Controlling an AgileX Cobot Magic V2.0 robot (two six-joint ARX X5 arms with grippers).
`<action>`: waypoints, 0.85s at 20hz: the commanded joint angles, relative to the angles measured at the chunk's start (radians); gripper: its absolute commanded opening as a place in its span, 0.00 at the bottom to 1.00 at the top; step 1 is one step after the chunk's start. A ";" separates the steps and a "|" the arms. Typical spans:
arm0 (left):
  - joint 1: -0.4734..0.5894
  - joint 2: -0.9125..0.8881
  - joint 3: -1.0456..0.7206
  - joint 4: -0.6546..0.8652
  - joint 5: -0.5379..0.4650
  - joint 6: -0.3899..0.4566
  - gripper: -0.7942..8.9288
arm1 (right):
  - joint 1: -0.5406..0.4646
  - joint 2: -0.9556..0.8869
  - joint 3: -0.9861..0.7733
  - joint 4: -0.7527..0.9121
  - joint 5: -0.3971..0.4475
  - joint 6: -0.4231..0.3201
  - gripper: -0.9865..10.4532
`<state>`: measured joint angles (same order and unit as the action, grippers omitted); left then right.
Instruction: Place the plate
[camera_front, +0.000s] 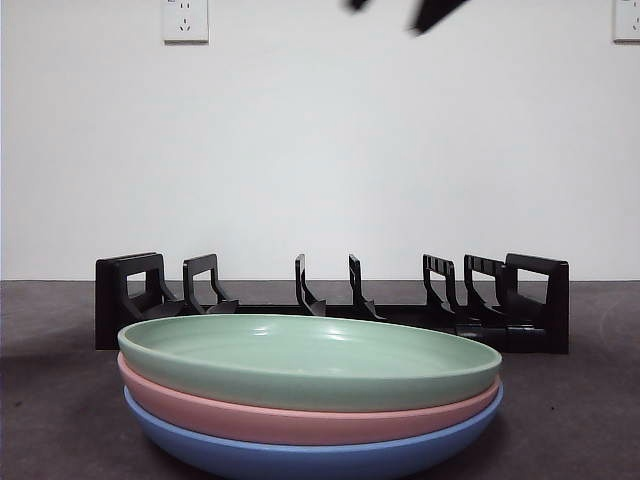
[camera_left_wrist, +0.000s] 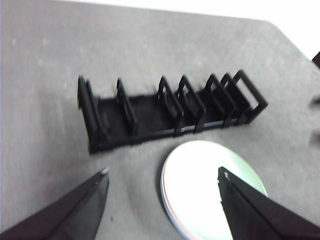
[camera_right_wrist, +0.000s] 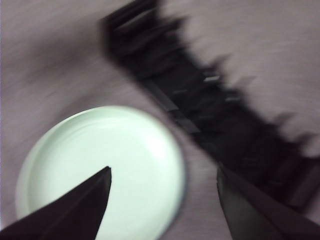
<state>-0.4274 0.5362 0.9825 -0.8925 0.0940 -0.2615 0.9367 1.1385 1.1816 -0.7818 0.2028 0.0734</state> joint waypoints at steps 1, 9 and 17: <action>-0.003 0.014 0.014 0.048 -0.032 0.019 0.44 | -0.148 -0.047 -0.024 0.042 -0.020 -0.069 0.38; -0.003 0.087 0.014 0.121 -0.129 0.067 0.31 | -0.424 -0.094 -0.169 0.224 -0.161 -0.134 0.32; -0.003 0.095 0.015 0.156 -0.125 0.089 0.09 | -0.421 -0.100 -0.169 0.232 -0.209 -0.137 0.10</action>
<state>-0.4274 0.6262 0.9825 -0.7471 -0.0284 -0.1902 0.5095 1.0363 1.0042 -0.5575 -0.0025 -0.0563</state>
